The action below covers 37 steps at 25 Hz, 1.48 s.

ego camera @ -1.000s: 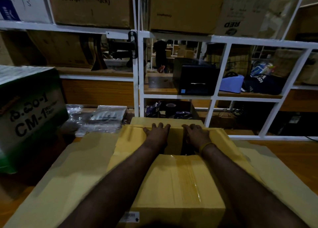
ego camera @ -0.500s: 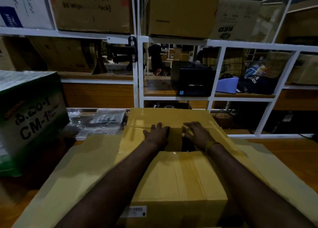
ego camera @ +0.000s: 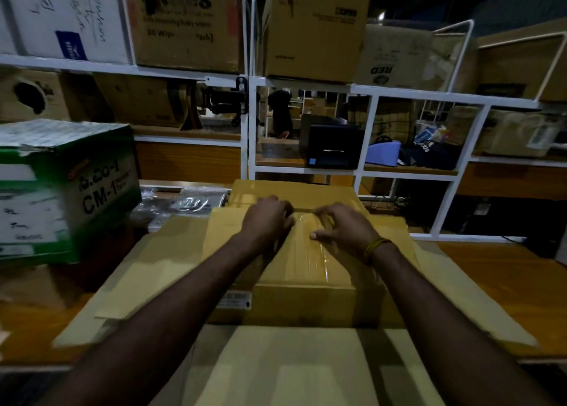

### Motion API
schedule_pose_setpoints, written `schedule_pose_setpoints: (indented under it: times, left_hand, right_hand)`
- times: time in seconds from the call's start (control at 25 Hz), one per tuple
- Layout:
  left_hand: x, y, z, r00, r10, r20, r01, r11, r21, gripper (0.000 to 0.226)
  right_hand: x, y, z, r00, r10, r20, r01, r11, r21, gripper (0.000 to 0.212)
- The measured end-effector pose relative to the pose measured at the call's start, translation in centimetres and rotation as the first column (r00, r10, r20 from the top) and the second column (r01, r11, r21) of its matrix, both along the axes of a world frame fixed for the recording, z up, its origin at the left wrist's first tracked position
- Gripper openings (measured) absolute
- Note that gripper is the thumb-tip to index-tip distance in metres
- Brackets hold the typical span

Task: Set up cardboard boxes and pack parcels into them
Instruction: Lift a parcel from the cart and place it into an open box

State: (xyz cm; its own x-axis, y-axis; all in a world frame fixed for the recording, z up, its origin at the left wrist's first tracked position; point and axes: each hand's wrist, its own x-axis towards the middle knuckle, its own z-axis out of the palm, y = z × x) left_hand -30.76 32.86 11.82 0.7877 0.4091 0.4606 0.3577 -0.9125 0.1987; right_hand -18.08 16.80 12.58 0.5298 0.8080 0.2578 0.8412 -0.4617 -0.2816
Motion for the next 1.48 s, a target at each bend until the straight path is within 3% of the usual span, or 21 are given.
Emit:
schedule_pose_setpoints:
  times: [0.12,0.24,0.32,0.44,0.52,0.76,0.92,1.04,1.16,1.32,1.48]
  left_hand:
    - [-3.3,-3.4,3.7,0.994,0.007,0.110,-0.016,0.997,0.080,0.030]
    - [-6.6,-6.6,6.4,1.000,-0.011,0.021,0.011,0.999,0.032,0.028]
    - [-8.6,-8.6,6.9,0.995,-0.064,-0.081,0.059,0.997,-0.058,0.034]
    - [-11.4,-11.3,5.6,0.985,-0.070,-0.160,0.056,0.994,-0.090,0.042]
    - [-13.0,-12.4,4.4,0.977,-0.081,-0.198,0.057,0.991,-0.124,0.043]
    - [-15.3,-12.7,1.8,0.854,-0.371,-0.365,0.194,0.877,-0.439,0.046]
    - [-14.9,-12.6,0.2,0.809,-0.398,-0.432,0.122,0.833,-0.539,0.072]
    - [-13.5,-12.2,-1.8,0.755,-0.327,-0.569,0.072,0.903,-0.424,0.099]
    - [-11.7,-12.3,-4.2,0.708,-0.218,-0.672,0.112,0.974,-0.198,0.113]
    - [-9.8,-12.6,-5.5,0.789,-0.122,-0.602,0.090,0.993,-0.082,0.110]
    - [-8.7,-12.8,-6.1,0.903,0.010,-0.430,0.026,0.997,0.078,0.092]
  right_hand:
    - [-2.9,-2.9,2.1,0.970,-0.031,0.241,-0.008,0.987,0.161,0.053]
    - [-5.7,-6.5,3.0,0.949,-0.023,0.315,-0.085,0.942,0.324,0.030]
    - [-7.2,-8.9,2.5,0.949,0.020,0.314,-0.147,0.911,0.385,0.027]
    - [-9.6,-11.9,0.6,0.951,0.045,0.306,-0.167,0.908,0.383,0.039]
    - [-11.3,-13.5,-0.5,0.957,0.034,0.290,-0.147,0.914,0.377,0.036]
    - [-14.3,-16.3,-4.0,0.986,0.059,0.159,-0.102,0.955,0.279,0.028]
    - [-13.5,-16.9,-5.5,0.995,0.098,0.019,-0.100,0.985,0.143,0.039]
    - [-12.6,-16.6,-6.8,0.981,0.144,-0.131,-0.153,0.986,-0.065,0.054]
    - [-12.0,-15.6,-8.3,0.980,0.133,-0.151,-0.156,0.976,-0.152,0.065]
    - [-11.5,-13.8,-9.3,0.998,0.037,-0.045,-0.043,0.990,-0.135,0.072]
    - [-10.9,-12.2,-9.4,0.995,-0.063,0.081,0.070,0.993,-0.096,0.076]
